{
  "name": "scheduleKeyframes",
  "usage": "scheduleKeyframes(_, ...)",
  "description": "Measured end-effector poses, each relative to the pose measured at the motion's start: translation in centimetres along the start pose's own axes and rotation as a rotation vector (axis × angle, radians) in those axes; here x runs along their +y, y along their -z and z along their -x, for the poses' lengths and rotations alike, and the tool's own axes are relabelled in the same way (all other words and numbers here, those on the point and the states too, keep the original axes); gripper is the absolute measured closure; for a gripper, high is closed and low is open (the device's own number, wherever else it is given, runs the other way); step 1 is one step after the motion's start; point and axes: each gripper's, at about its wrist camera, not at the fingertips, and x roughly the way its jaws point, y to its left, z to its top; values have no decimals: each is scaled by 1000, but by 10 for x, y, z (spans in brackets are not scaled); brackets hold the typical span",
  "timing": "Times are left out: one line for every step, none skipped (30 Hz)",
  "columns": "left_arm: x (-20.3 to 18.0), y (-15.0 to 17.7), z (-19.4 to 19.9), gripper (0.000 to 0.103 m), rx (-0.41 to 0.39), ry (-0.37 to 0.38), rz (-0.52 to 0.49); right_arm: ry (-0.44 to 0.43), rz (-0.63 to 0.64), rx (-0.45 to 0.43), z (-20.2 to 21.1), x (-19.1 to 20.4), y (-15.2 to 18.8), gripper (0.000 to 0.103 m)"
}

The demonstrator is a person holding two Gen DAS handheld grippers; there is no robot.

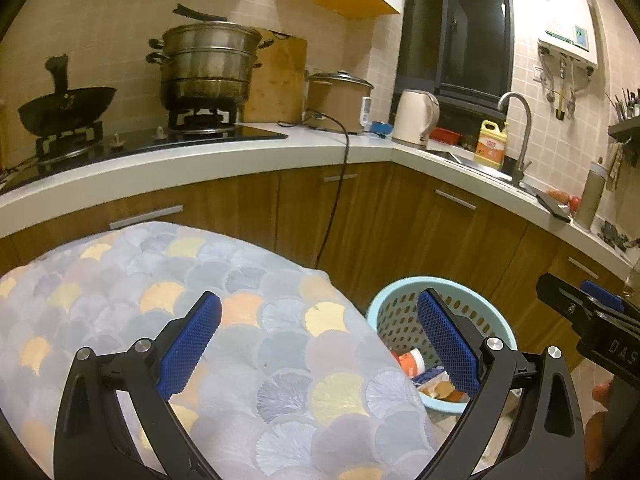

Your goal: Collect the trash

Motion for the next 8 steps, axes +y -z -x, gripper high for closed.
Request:
scheduleKeyframes(0,0,0,8,3,1,-2,1,1,-1,0,1,0,12)
scheduleKeyframes(-2,0,-1,8,4,2,-9,1,2,-1,0,0,0,12)
scheduleKeyframes(-2,0,0,8,1,-2,-12,2,1,-1,0,0,0,12)
scheduleKeyframes(-3,0,0,8,-5,-10,-17,1,2,-1,-1,-1,0,12)
scheduleKeyframes(-5,0,2,8,-12,-18,-27,1,0,-2,-1,-2,0,12)
scheduleKeyframes(-6,1,2,8,-16,-22,-35,0,2,-1,-1,-1,0,12)
scheduleKeyframes(-7,1,2,8,-18,-26,-41,1,3,0,-1,-2,0,12)
scheduleKeyframes(-9,1,2,8,-21,-28,-46,1,4,-1,-1,-2,0,12)
